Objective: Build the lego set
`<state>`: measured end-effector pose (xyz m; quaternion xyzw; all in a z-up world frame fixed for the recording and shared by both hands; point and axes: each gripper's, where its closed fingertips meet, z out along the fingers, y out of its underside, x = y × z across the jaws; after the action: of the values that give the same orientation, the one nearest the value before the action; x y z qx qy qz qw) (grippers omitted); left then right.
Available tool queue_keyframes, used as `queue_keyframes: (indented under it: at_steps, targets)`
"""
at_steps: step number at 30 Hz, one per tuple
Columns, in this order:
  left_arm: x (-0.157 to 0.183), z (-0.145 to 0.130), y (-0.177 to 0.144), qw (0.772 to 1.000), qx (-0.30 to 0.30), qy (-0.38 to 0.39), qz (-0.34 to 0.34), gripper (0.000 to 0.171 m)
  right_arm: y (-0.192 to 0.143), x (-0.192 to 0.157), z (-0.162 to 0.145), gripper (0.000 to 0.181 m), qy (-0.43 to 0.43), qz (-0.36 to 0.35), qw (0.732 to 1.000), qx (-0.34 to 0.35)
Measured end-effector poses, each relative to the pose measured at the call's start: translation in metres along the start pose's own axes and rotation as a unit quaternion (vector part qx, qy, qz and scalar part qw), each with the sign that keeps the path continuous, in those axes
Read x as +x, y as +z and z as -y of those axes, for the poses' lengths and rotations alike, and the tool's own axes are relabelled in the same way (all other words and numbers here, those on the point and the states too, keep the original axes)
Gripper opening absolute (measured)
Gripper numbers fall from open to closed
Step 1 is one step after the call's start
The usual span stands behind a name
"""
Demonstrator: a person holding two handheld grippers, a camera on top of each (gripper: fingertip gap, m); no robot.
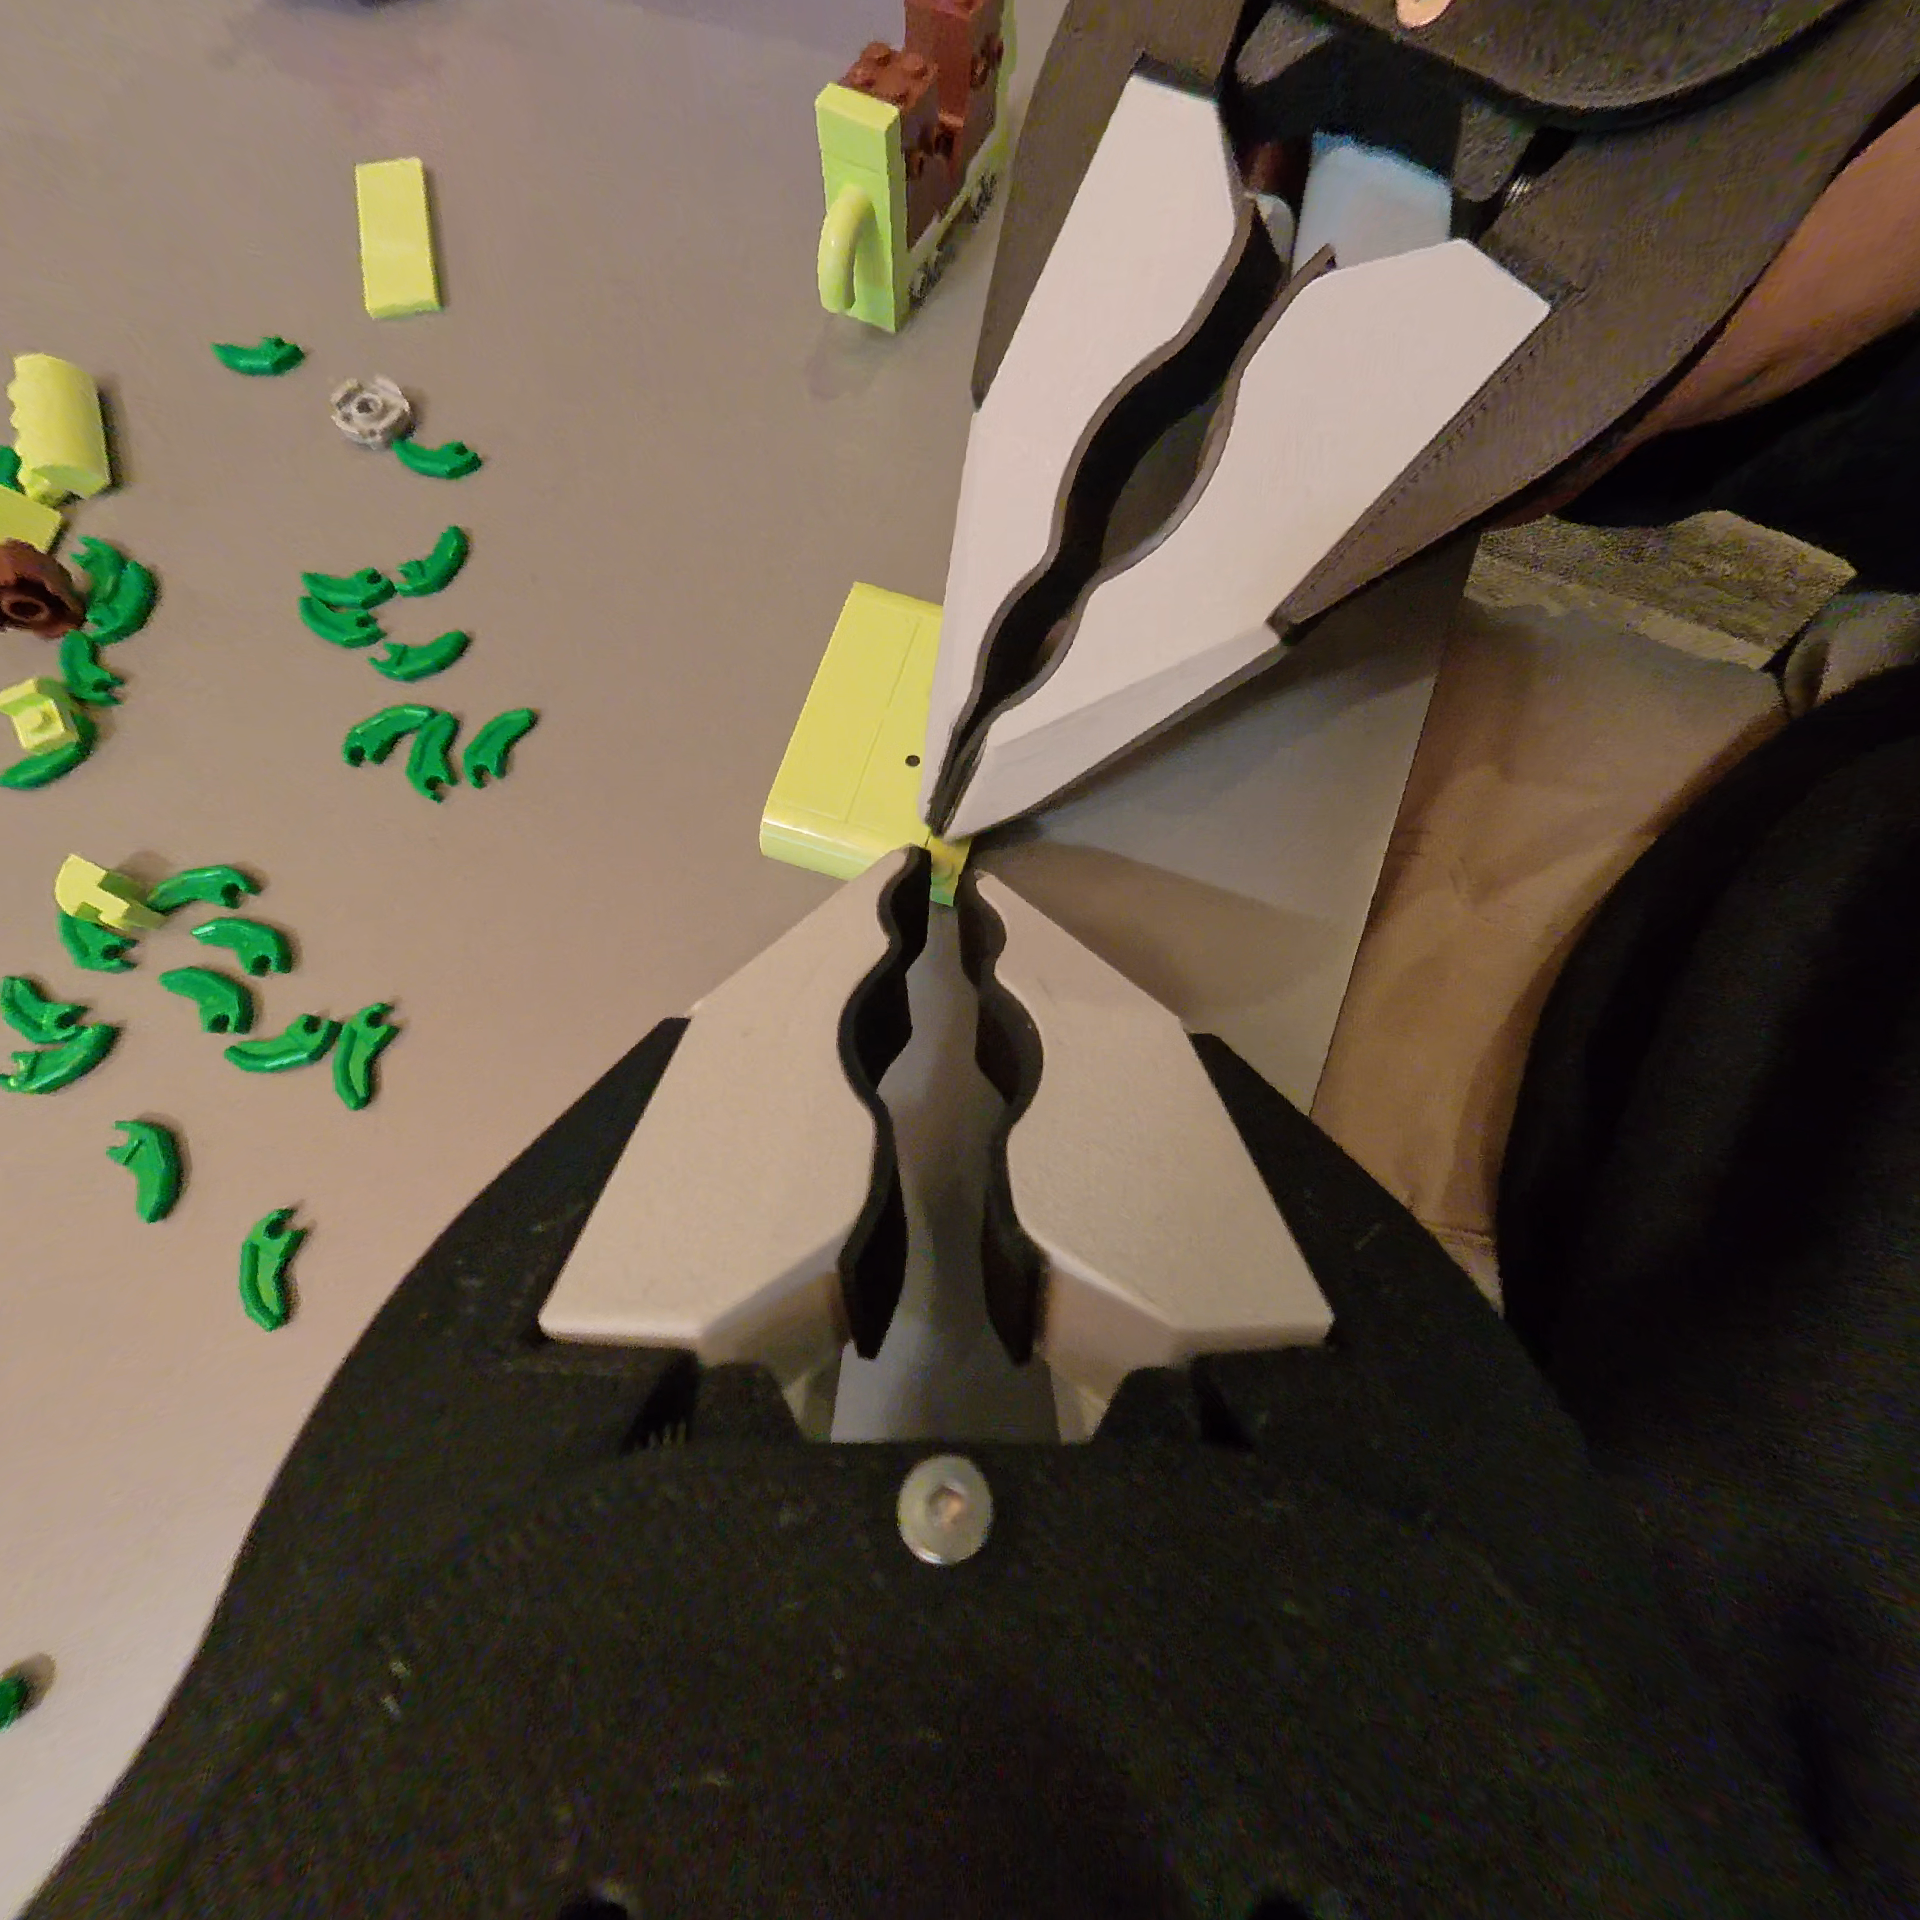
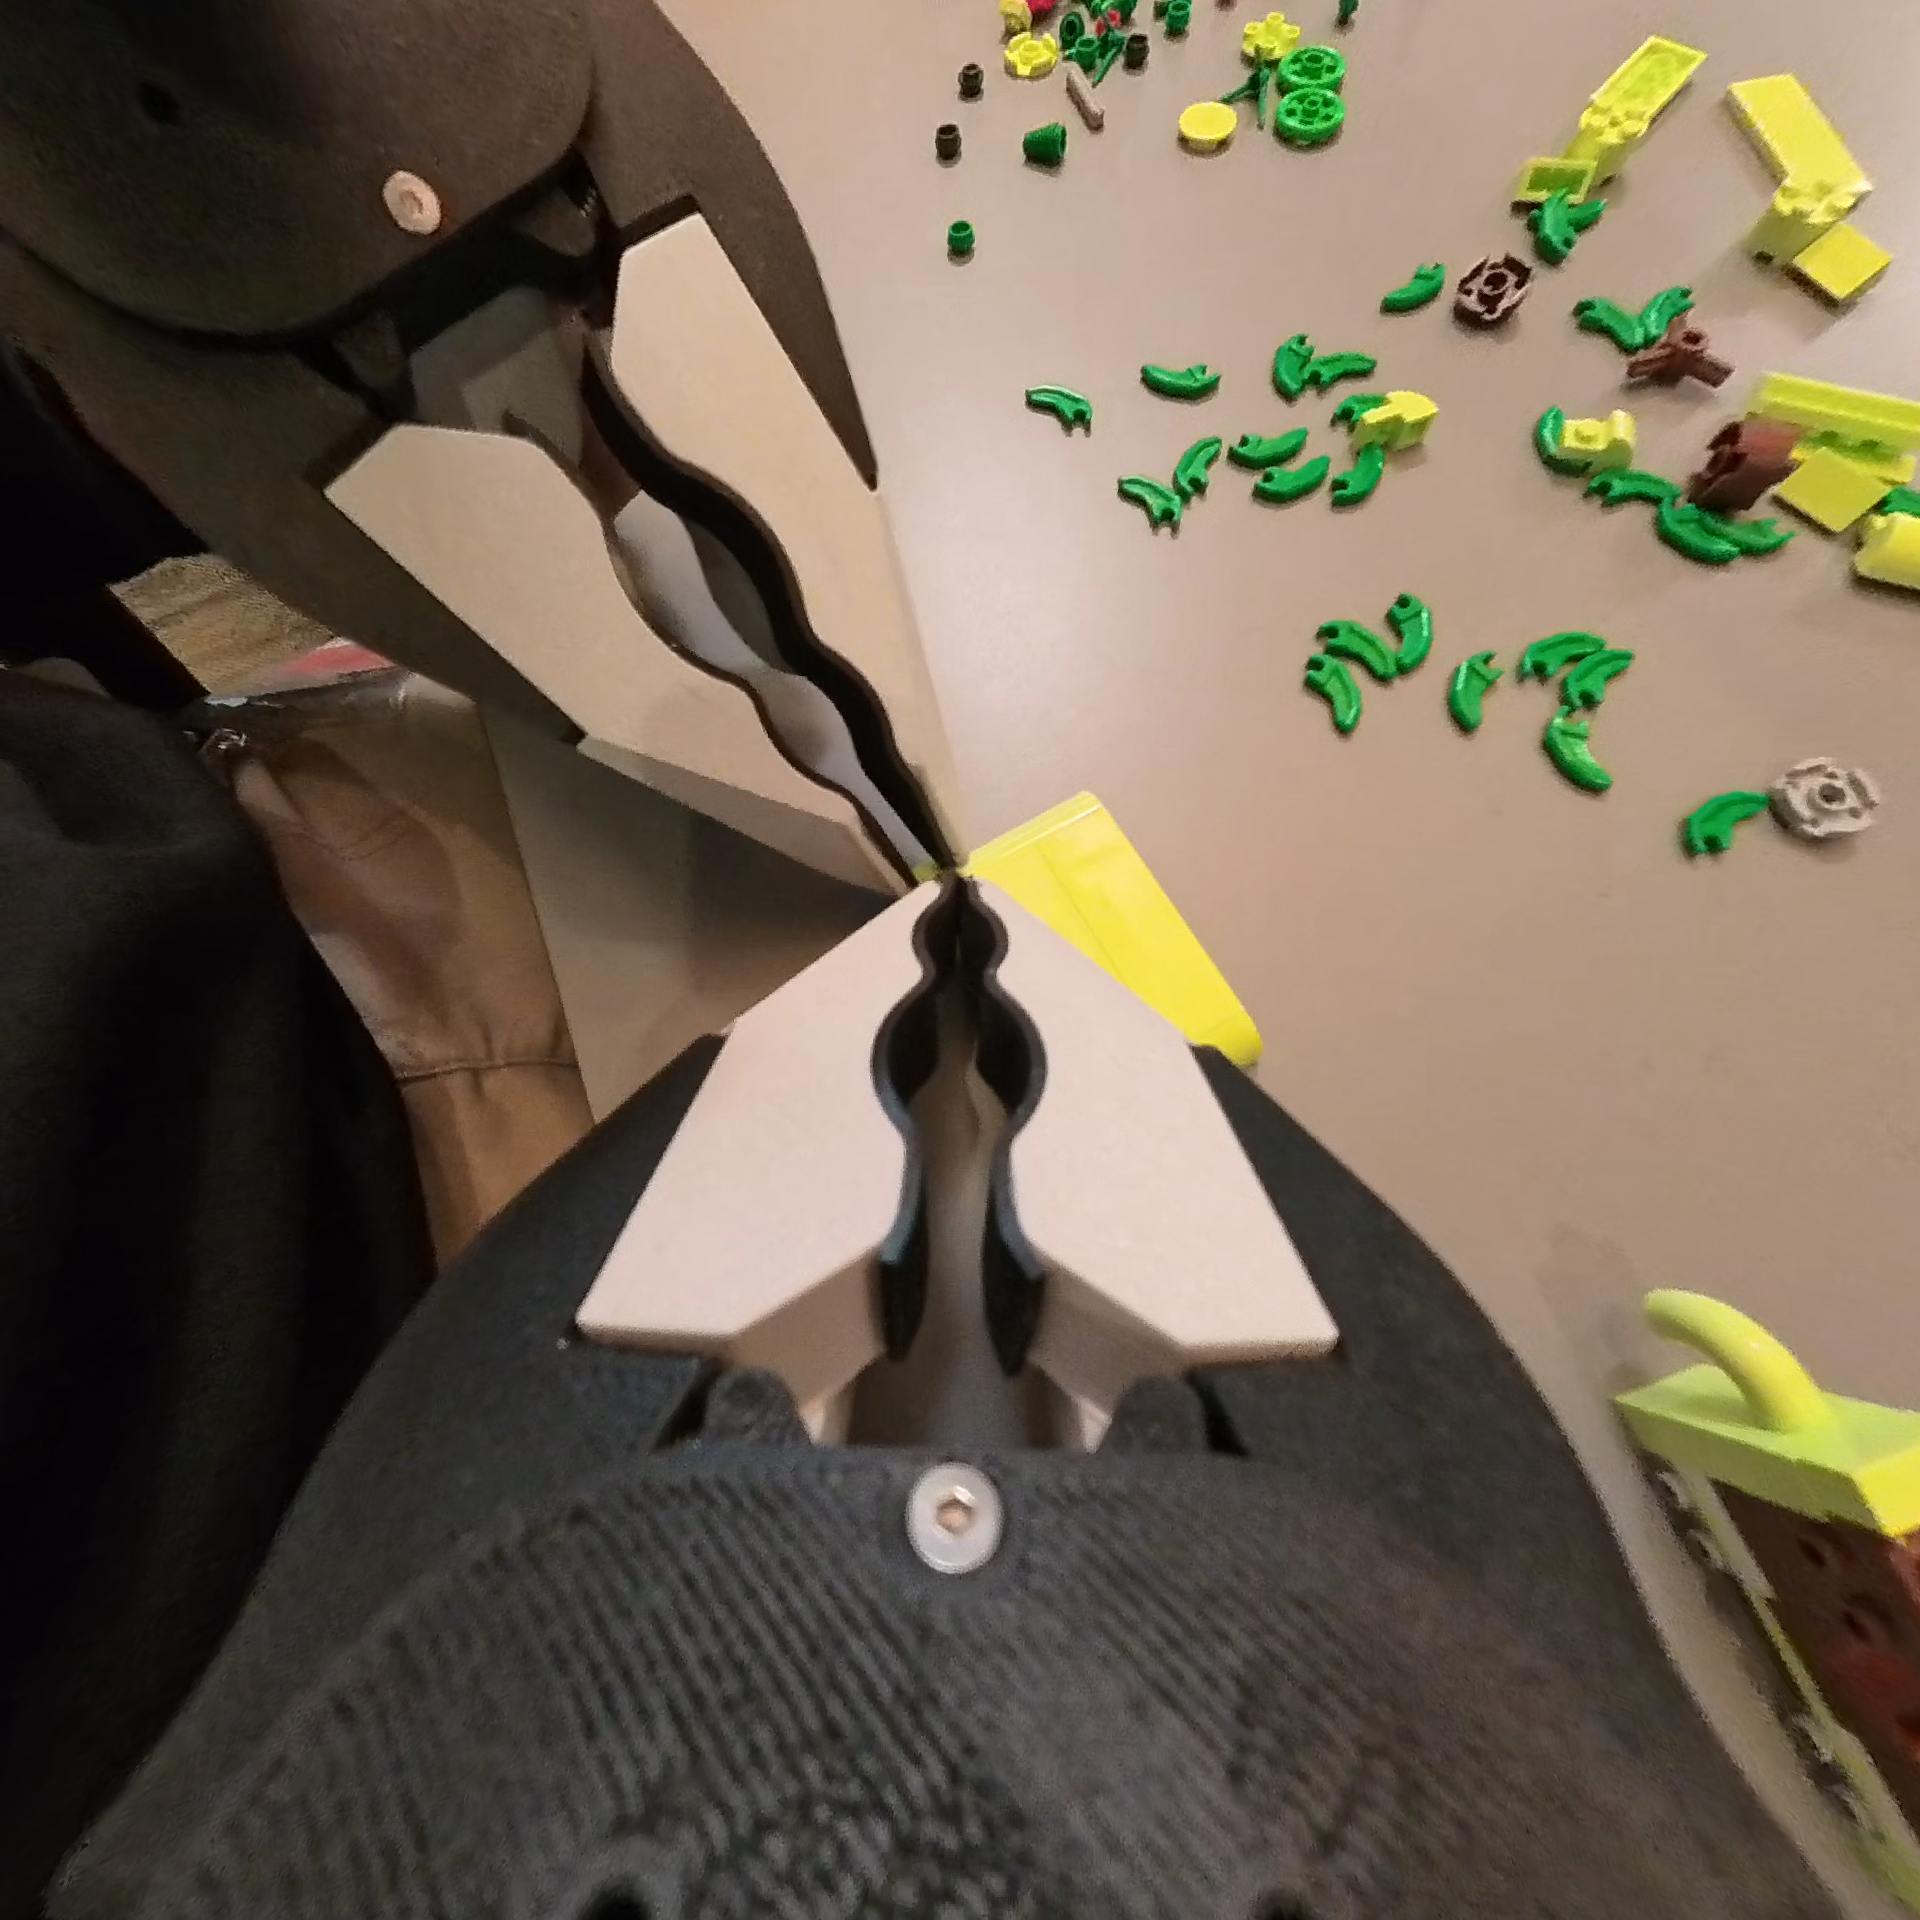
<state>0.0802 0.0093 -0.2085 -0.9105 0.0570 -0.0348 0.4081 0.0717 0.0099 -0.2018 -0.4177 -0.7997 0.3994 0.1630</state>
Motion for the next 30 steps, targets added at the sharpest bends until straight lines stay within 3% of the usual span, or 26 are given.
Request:
queue_keyframes:
  at_steps: [8, 13, 20, 24, 30]
  targets:
    - [0.001, 0.000, -0.001, 1.000, 0.000, 0.005, 0.001, 0.003, 0.000, -0.001, 0.001, 0.000, -0.046, -0.029, 0.998, 0.016]
    - [0.002, 0.006, -0.008, 0.999, 0.030, -0.014, -0.023, 0.009, -0.043, 0.022, 0.021, 0.000, -0.010, -0.079, 0.988, 0.135]
    - [0.005, 0.002, -0.003, 1.000, 0.009, 0.007, -0.015, 0.015, -0.039, 0.032, -0.003, 0.010, 0.008, -0.091, 0.993, 0.078]
    - [0.001, 0.001, -0.002, 1.000, 0.005, -0.007, -0.011, 0.036, -0.023, 0.031, -0.017, 0.034, 0.026, -0.063, 0.998, 0.015]
    - [-0.004, 0.002, -0.002, 0.999, 0.010, -0.026, -0.019, 0.046, -0.027, 0.027, -0.005, 0.046, 0.048, -0.012, 0.997, 0.054]
